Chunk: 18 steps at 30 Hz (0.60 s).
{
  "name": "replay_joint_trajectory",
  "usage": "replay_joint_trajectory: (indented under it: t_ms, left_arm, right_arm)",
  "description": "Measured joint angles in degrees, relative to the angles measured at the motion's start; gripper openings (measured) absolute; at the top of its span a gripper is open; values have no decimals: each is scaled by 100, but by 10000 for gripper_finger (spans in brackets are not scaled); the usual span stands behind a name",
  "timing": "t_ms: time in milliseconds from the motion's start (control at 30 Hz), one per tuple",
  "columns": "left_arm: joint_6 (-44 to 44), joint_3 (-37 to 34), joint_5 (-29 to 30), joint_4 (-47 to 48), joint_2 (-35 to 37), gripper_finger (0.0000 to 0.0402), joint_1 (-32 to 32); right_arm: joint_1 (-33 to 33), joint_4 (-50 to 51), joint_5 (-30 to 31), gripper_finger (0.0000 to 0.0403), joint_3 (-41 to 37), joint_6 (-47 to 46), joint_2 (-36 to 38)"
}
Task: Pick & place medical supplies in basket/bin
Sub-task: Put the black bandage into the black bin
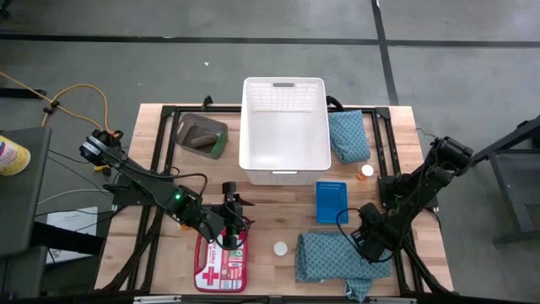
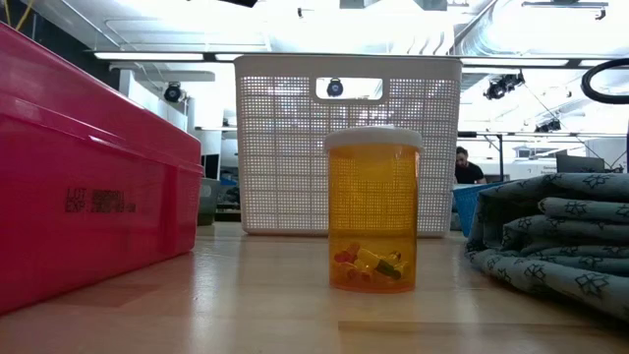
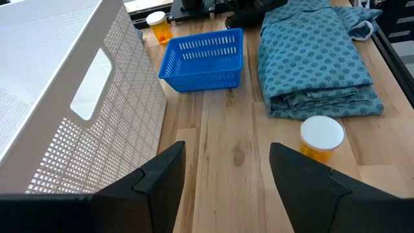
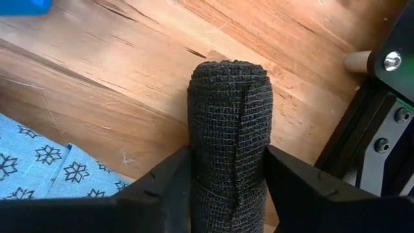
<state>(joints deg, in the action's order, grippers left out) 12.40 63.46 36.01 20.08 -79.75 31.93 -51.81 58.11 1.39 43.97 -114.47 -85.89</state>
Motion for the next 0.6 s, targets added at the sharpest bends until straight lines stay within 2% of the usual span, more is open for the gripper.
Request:
replay_joint_trajectory:
  t_ms: [233,600]
  left_arm:
    - [0,0,0,0,0,215,-1]
    - [0,0,0,0,0,215,1]
  right_arm:
    - [0,-17,9,135,1,-1,0]
    - [0,-34,5,128,2,-1,0]
